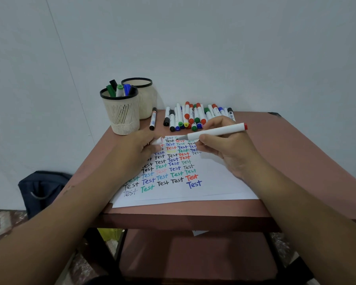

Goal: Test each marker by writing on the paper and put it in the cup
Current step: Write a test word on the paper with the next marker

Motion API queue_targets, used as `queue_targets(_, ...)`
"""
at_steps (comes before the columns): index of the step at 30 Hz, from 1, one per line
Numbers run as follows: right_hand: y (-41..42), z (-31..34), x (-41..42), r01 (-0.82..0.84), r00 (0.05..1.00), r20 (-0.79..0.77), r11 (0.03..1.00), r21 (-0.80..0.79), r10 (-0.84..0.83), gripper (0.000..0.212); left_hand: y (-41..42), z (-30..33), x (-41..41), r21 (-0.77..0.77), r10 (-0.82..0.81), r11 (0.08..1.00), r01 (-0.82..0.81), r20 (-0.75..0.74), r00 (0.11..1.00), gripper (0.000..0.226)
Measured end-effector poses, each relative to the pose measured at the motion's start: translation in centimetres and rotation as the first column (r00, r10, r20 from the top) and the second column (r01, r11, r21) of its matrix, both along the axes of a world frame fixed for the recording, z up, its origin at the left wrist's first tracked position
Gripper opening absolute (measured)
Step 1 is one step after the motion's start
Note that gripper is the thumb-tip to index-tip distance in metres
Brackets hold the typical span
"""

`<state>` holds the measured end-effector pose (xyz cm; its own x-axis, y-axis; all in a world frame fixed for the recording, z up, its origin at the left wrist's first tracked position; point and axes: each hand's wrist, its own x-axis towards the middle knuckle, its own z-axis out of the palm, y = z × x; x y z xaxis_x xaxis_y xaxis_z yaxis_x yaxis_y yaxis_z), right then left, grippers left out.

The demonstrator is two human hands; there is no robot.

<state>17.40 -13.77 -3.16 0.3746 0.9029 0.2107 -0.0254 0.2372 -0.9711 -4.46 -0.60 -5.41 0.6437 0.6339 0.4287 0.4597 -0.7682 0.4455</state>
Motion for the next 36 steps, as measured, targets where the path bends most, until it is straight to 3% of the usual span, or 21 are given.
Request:
queue_targets(11,0.0,0.3,-0.8,-0.063,0.993,0.099,0.998,-0.026,0.065,0.019,0.3,-0.3,0.0,0.111,-0.144,0.984,0.141,0.016,0.989,0.005)
queue_targets(18,0.2,0.1,-1.3,-0.116,0.975,0.187,0.993,-0.033,0.120,0.024,-0.4,0.0,0.1,0.077,-0.212,0.974,0.211,0.010,0.977,0.023)
queue_targets(26,0.3,-0.1,-1.5,-0.124,0.968,0.215,0.991,-0.043,0.130,0.020,-0.9,0.2,-0.1,0.087,-0.188,0.978,0.189,-0.013,0.982,0.021)
queue_targets(31,0.1,0.0,-2.0,-0.144,0.980,0.124,0.987,-0.078,0.153,0.018,-0.9,0.2,-0.2,0.120,-0.174,0.977,0.174,-0.014,0.985,0.013)
queue_targets(36,0.3,0.0,-2.1,-0.125,0.969,0.207,0.990,-0.071,0.138,0.018,-0.7,0.0,-0.2,0.132,-0.171,0.976,0.173,-0.023,0.985,0.013)
